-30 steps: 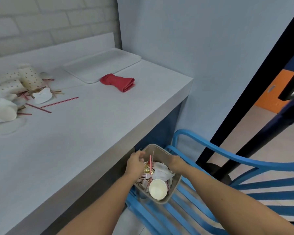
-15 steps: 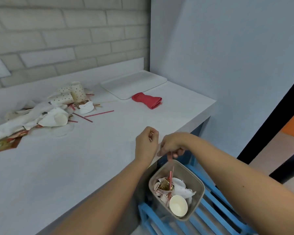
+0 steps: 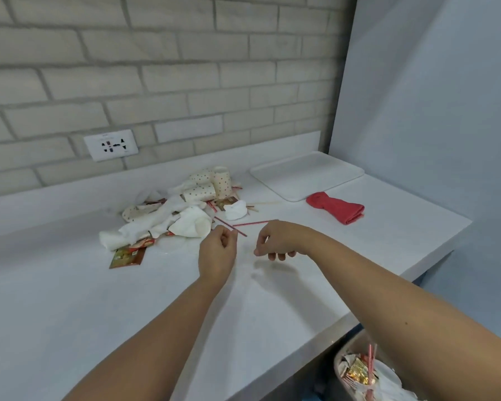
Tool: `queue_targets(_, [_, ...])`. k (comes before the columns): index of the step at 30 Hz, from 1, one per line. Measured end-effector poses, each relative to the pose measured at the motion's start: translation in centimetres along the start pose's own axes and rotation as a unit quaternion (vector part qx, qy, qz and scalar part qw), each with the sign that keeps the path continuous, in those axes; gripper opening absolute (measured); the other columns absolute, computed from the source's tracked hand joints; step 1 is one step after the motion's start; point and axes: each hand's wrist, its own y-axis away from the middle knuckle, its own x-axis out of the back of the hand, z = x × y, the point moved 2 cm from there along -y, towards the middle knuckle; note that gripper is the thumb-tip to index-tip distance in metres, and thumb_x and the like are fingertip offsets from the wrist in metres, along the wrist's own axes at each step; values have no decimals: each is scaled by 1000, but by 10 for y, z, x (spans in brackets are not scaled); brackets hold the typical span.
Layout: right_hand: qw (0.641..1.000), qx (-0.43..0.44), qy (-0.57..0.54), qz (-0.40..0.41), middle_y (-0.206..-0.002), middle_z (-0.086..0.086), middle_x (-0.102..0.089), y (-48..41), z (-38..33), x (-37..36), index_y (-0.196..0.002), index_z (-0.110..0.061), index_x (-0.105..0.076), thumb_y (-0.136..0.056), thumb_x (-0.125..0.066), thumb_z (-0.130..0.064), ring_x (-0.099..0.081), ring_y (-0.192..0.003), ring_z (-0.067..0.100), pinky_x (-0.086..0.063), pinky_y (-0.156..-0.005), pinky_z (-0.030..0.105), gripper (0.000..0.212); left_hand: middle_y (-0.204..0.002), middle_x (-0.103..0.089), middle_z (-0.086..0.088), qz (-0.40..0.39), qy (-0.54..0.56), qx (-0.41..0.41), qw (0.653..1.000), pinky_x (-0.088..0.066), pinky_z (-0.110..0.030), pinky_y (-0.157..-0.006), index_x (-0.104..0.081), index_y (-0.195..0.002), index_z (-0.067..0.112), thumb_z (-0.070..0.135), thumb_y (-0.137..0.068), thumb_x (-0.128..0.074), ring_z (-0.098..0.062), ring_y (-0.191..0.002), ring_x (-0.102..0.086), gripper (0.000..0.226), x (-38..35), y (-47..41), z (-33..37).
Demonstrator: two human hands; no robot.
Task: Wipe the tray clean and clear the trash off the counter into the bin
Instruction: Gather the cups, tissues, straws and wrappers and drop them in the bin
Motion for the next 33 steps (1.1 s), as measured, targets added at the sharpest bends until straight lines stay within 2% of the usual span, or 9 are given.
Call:
queue_targets(8, [999,0,-30,25,-73,-1,-56,-60,-51,1,-94,-11,-56,-92,-57,-25,-48,-55,10,-35,-49,19,14,-80,-56,-2,26,-32,-27,999,-36,-22,-59,-55,-81,8,20,-92,-53,-15,-72,-49,16,62,-83,-32])
queue_targets(14, [995,-12,-53,79,-77,4,-56,-101,-61,11,-87,-9,-57,-89,-57,-18,-45,-58,15,-35,-47,19,9,-97,-55,-8,-11,-58,-29,998,-39,-27,-76,-56,-95,7,17,-87,-60,-18,-84,-51,13,70,-137,-50])
queue_targets(17, [994,-7,-15,112,-91,2,-51,-128,-59,27,-100,-1,-62,-88,-56,-18,-48,-73,17,-37,-54,20,22,-104,-53,-9,-16,-84,-36,996,-41,-28,-81,-56,-102,7,19,-86,-62,-18,-90,-50,20,66,-162,-56])
queue_targets(19, [992,-3,-7,129,-98,1,-50,-142,-58,37,-109,-1,-61,-88,-58,-19,-46,-70,15,-35,-52,19,28,-107,-51,-10,-19,-109,-38,993,-42,-30,-84,-56,-105,7,20,-85,-64,-20,-94,-51,26,68,-173,-56])
queue_targets(21, [989,7,7,149,-110,3,-57,-166,-56,52,-111,-7,-59,-87,-61,-20,-50,-79,16,-36,-55,18,27,-110,-51,-11,-19,-139,-27,990,-43,-34,-87,-54,-109,7,21,-84,-66,-25,-101,-52,32,65,-190,-59])
queue_targets(23, [985,13,17,170,-123,4,-55,-188,-55,68,-122,-14,-53,-86,-61,-19,-53,-96,19,-41,-68,21,37,-116,-50,-12,-35,-184,-20,982,-43,-36,-90,-52,-115,7,24,-83,-66,-28,-108,-51,38,61,-206,-61])
queue_targets(26, [982,27,26,183,-127,6,-53,-218,-59,85,-129,-14,-49,-87,-59,-14,-53,-104,21,-42,-70,23,44,-123,-46,-11,-61,-242,5,968,-42,-36,-93,-48,-121,10,29,-82,-67,-28,-112,-49,47,52,-228,-63])
queue_targets(29, [975,31,68,207,-132,9,-42,-249,-63,97,-134,-17,-43,-88,-57,-16,-44,-120,27,-44,-81,30,48,-127,-42,-9,-84,-259,10,962,-41,-37,-97,-45,-125,14,34,-81,-68,-27,-117,-45,54,38,-245,-63])
queue_targets(33, [977,23,65,201,-139,11,-23,-280,-67,104,-143,-25,-25,-82,-66,-20,-30,-128,33,-43,-80,34,73,-131,-38,-5,-129,-265,-6,955,-35,-37,-101,-41,-130,22,36,-77,-71,-25,-122,-38,62,19,-261,-63])
